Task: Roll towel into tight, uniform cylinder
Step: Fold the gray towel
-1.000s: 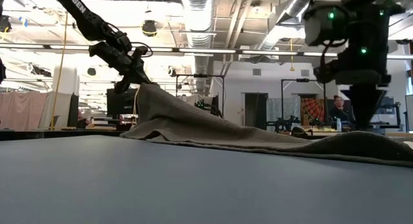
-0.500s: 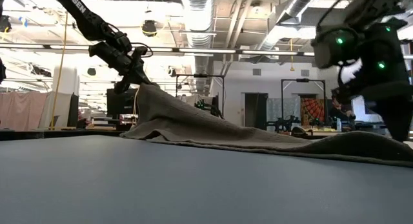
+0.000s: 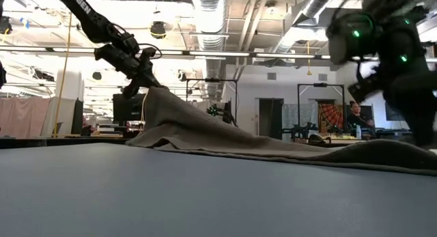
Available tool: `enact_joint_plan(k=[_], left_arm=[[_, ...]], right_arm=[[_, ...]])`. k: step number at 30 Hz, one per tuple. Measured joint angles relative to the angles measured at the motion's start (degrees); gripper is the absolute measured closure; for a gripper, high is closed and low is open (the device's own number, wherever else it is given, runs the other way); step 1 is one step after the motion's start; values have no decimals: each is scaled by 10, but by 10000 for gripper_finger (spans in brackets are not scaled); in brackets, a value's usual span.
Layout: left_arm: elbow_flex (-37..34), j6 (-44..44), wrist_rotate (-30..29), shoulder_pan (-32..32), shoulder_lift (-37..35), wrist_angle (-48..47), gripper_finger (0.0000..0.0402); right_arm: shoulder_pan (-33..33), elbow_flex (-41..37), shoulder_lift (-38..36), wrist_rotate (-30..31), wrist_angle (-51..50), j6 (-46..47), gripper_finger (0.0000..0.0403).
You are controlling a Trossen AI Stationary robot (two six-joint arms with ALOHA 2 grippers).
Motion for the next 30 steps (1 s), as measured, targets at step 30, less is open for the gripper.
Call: enact_joint_plan(k=[30], left_arm=[[87,253,8,-82,-199,-279,401]], right_arm=[[138,340,66,417,-268,-163,390]])
